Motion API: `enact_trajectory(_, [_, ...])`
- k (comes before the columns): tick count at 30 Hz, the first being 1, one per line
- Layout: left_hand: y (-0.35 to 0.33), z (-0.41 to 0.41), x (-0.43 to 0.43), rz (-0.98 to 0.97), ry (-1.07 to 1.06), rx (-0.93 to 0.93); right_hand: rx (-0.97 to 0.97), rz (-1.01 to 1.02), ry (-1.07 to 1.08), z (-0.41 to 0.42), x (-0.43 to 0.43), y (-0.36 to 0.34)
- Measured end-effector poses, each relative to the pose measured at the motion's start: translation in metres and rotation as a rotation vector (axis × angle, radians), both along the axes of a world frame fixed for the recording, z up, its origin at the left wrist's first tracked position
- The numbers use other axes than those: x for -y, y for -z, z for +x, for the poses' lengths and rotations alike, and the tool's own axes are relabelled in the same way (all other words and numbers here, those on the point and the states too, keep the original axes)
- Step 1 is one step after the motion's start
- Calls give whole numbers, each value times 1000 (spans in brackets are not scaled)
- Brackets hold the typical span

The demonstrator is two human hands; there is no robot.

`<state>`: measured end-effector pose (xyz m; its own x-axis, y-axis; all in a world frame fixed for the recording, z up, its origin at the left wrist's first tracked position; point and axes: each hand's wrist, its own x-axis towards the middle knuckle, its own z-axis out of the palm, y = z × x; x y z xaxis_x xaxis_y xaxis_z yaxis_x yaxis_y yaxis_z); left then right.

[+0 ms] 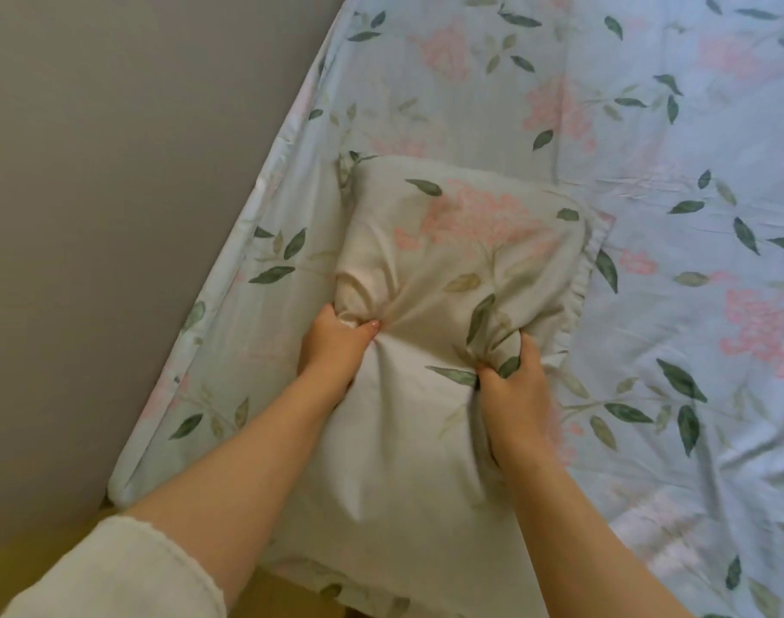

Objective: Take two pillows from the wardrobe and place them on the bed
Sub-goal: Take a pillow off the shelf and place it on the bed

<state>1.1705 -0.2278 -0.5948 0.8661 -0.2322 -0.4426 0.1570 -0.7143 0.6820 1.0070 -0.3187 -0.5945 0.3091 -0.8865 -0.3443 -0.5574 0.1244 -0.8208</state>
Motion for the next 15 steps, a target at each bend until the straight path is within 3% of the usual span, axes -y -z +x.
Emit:
enact_trajectory(5, [-64, 53, -4, -109, 20, 184, 190, -68, 56, 52, -10, -43])
enact_trajectory(10, [-105, 104, -17, -164, -43, 237, 296, -110, 17, 105, -10, -74])
enact_trajectory(12, [-107, 128, -24, -131, -57, 231, 267, -77, -44, 124, -8, -75])
enact_trajectory(15, [-93, 160, -40, 108, -31, 114, 52, 34, -134, 145, -11, -61])
